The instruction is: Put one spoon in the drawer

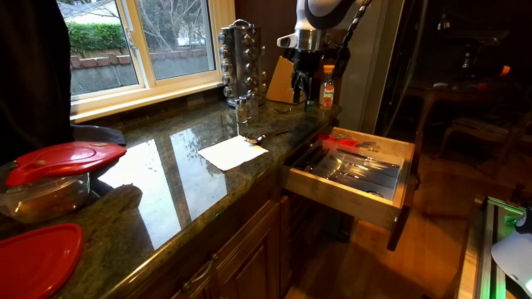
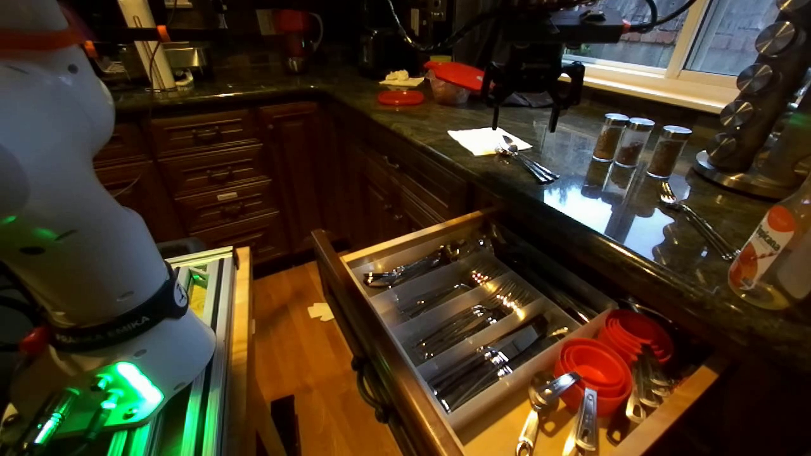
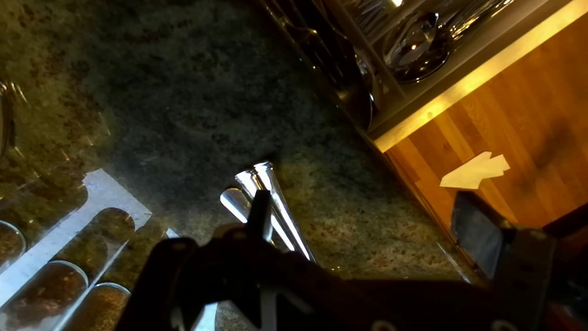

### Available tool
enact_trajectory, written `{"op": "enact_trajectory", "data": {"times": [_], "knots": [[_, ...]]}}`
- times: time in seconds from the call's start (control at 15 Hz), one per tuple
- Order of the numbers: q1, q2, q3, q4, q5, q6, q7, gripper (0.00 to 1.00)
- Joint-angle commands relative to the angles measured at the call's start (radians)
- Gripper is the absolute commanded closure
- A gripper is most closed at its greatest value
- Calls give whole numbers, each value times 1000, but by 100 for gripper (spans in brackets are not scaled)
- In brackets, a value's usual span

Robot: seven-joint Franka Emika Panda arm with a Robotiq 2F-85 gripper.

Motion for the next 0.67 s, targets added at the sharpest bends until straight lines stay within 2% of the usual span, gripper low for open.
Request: {"op": "enact_trajectory", "data": {"times": [0.0, 0.27, 0.6], "knots": [[-11, 0, 11, 2, -2, -3, 1, 0], [2, 59, 36, 65, -11, -29, -60, 0], [3, 161, 79, 157, -24, -78, -206, 0]]}}
